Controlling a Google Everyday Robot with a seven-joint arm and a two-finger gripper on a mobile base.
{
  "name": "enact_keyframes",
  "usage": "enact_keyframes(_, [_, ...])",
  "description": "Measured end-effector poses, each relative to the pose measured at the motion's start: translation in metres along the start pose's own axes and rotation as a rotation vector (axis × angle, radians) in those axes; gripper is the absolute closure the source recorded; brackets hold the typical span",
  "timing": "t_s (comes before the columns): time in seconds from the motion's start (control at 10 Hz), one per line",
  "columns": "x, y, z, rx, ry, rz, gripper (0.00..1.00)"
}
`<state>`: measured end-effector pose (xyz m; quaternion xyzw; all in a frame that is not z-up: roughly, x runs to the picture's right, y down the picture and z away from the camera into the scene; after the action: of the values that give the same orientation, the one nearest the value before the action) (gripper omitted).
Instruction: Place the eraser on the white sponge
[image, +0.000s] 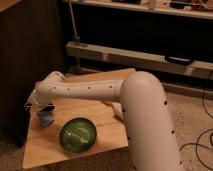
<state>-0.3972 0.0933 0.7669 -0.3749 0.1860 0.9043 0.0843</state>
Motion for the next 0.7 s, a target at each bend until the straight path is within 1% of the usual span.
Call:
enact_keyframes(0.2, [-0.002, -0.003, 0.007, -0.005, -0.024, 0.002, 0.65])
enact_keyframes(0.4, [-0.001, -0.006, 0.011, -0.003, -0.032, -0.006, 0.45])
enact_keyframes(0.5, [-0.002, -0.008, 0.014, 0.001, -0.038, -0.010, 0.34])
enact_keyframes(0.6, [-0.003, -0.009, 0.016, 0.004, -0.044, -0.013, 0.25])
enact_keyframes(0.7, [-0.005, -0.010, 0.017, 0.006, -0.056, -0.017, 0.20])
